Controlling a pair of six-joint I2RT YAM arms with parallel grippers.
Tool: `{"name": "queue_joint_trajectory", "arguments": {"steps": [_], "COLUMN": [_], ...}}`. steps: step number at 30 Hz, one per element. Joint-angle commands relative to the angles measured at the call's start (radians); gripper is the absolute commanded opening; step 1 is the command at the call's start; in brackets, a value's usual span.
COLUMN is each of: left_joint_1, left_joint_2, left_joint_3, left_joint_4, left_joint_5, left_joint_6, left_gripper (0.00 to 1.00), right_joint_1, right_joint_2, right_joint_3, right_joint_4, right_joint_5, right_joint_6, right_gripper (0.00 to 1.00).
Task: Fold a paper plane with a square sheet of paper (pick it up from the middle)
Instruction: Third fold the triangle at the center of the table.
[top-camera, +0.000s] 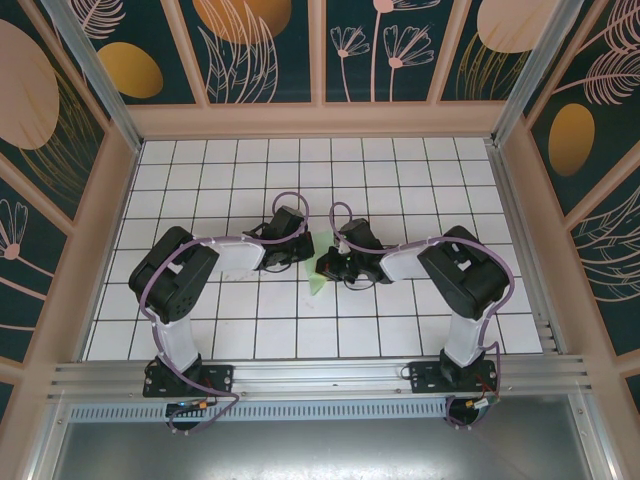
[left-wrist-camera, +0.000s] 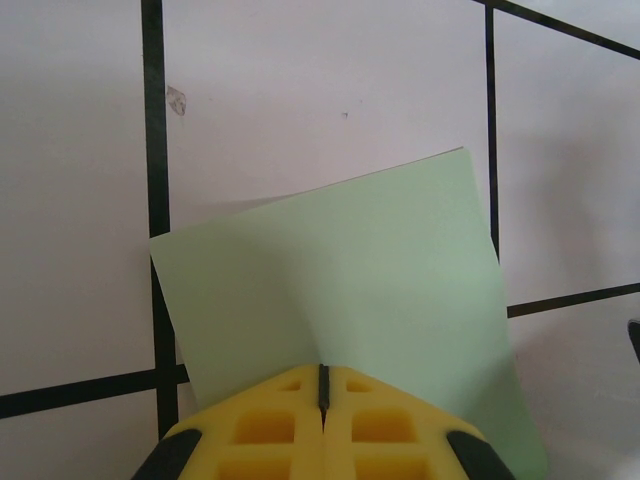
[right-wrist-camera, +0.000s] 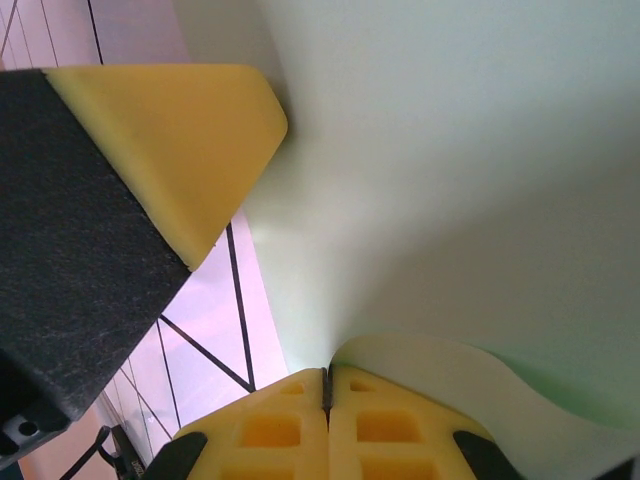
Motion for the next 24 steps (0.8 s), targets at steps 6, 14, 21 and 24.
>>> {"name": "queue_joint_trajectory", "arguments": {"steps": [6,14,21,24], "left_joint_1": [-0.001,0.055,0.065,0.065], "left_joint_2": [-0.081,-0.212,-0.284,-0.303], "left_joint_3": [0.024,-0.047,-0.113,-0.139], "left_joint_4": [-0.126,-0.166,-0.111,-0.080], "left_joint_5": [-0.062,-0.185,-0.132,-0.087], "left_joint_6": [-0.015,-0.109,-0.115,-0.112], "left_gripper": [0.13,0.30,0.35,0.33], "right_joint_1": [0.007,0.008,0.009,0.007], "right_joint_2": [0.040,0.043,0.040,0.036], "right_joint_3": [0.011,0.009,0.005,0.003], "right_joint_4": [-0.045,-0.039,-0.042,-0.050], "right_joint_5": [0.011,0.001,0.007,0.018], "right_joint_6": [-0.021,-0.021,-0.021,-0.022], "right_gripper": [0.11,0.35,0.38,0.34]}}
